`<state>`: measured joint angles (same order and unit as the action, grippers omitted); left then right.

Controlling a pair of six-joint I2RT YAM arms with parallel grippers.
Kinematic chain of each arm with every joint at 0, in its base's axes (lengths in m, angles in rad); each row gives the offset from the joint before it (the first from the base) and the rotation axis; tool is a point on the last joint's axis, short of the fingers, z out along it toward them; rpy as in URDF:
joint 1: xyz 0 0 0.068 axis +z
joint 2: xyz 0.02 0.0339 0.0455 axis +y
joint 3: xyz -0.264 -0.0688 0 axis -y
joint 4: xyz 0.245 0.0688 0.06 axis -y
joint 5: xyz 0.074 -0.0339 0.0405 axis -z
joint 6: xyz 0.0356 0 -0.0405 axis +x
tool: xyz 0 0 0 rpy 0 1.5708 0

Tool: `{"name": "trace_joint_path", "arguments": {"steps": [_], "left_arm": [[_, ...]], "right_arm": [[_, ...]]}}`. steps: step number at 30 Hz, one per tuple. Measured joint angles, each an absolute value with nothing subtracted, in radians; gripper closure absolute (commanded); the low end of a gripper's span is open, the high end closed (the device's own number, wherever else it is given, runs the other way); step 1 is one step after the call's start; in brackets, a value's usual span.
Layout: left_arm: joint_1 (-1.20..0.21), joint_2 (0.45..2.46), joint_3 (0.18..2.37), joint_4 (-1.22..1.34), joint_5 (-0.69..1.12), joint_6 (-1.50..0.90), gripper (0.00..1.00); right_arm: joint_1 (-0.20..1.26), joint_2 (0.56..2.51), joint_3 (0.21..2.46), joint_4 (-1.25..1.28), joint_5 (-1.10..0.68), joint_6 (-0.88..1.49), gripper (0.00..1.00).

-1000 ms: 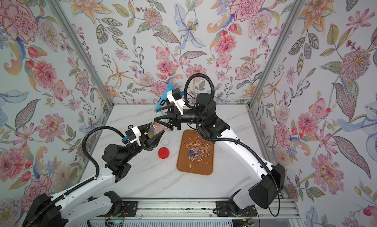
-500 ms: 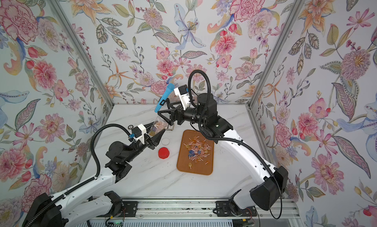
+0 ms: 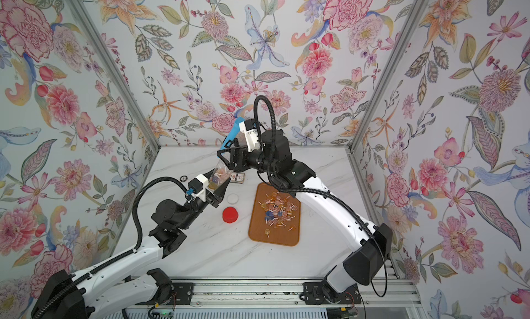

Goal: Pour the candies out of the jar
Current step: Unscrew the lid from the jar.

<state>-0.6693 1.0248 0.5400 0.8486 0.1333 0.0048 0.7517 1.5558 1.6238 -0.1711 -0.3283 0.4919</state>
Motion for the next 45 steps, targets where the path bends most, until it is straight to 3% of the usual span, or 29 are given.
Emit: {"name": "trace_joint_path", "arguments": {"steps": [7, 10, 17, 25, 31, 36, 45], "left_arm": [[-0.675, 1.025, 0.54, 0.819, 0.118, 0.023, 1.0], [-0.675, 1.025, 0.54, 0.819, 0.118, 0.028, 1.0], [-0.674, 1.023, 0.54, 0.829, 0.127, 0.022, 1.0], [-0.645, 0.989, 0.542, 0.899, 0.281, -0.095, 1.0], [-0.637, 0.987, 0.559, 0.945, 0.364, -0.16, 1.0], [-0.635, 0.985, 0.56, 0.945, 0.388, -0.173, 1.0], [-0.64, 0.985, 0.562, 0.929, 0.437, -0.165, 1.0]], "right_arm": [[0.765, 1.565, 1.625, -0.169, -0.329, 0.522, 0.46], [0.768, 1.565, 1.625, -0.169, -0.328, 0.52, 0.53], [0.764, 1.565, 1.622, -0.145, -0.374, 0.5, 0.59], [0.704, 1.562, 1.585, 0.074, -0.78, 0.396, 0.61], [0.699, 1.56, 1.637, 0.061, -0.896, 0.282, 0.58], [0.699, 1.552, 1.642, 0.034, -0.909, 0.244, 0.4], [0.722, 1.545, 1.641, -0.043, -0.922, 0.251, 0.21]]}}
